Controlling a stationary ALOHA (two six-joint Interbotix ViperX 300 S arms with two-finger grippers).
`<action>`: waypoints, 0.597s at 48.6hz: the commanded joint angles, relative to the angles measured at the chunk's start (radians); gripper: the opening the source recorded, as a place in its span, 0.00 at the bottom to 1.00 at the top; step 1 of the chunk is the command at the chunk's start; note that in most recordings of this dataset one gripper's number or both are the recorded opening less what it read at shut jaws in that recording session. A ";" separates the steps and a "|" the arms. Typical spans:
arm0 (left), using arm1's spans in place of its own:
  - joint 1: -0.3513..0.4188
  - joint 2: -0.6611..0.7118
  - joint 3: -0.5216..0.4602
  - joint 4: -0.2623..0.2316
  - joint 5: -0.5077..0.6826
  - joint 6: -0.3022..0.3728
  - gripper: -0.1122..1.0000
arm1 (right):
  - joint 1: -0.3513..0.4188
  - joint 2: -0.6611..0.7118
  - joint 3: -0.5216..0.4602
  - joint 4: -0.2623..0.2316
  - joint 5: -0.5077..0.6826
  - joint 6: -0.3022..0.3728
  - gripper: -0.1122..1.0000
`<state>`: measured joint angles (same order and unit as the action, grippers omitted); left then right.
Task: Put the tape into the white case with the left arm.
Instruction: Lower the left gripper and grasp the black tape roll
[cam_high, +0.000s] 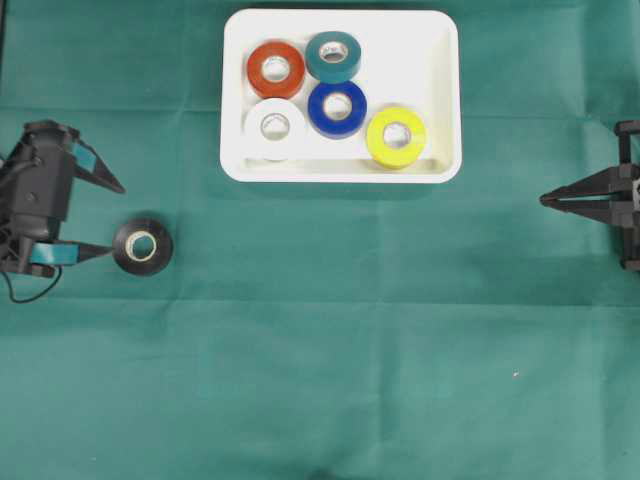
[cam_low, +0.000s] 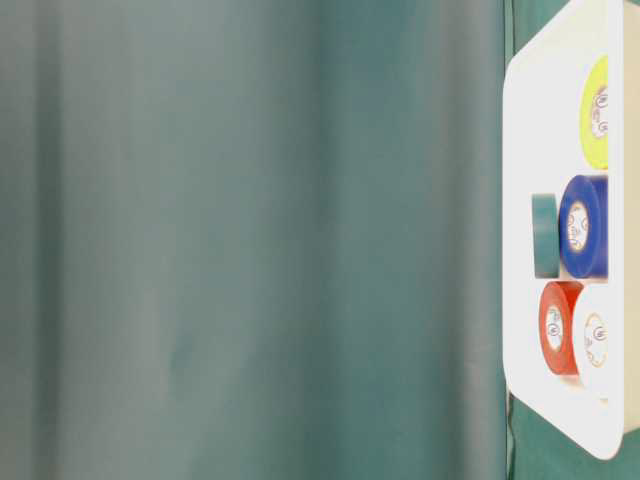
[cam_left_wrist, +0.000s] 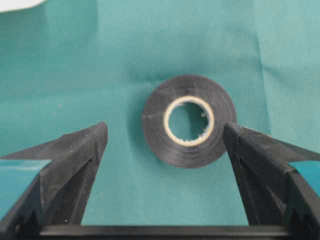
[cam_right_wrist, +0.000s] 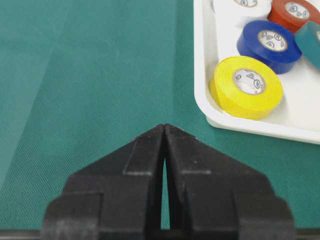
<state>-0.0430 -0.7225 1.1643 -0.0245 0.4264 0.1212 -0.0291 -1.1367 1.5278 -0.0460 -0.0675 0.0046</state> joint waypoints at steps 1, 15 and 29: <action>-0.012 0.031 -0.029 -0.003 -0.003 0.002 0.95 | -0.002 0.006 -0.009 -0.003 -0.011 0.000 0.02; -0.014 0.061 -0.032 -0.003 -0.014 0.000 0.95 | -0.002 0.006 -0.009 -0.003 -0.011 0.000 0.02; -0.012 0.150 -0.032 -0.002 -0.097 0.002 0.95 | 0.000 0.006 -0.009 -0.003 -0.009 0.000 0.02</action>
<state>-0.0522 -0.5921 1.1520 -0.0261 0.3559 0.1212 -0.0291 -1.1367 1.5278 -0.0460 -0.0690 0.0046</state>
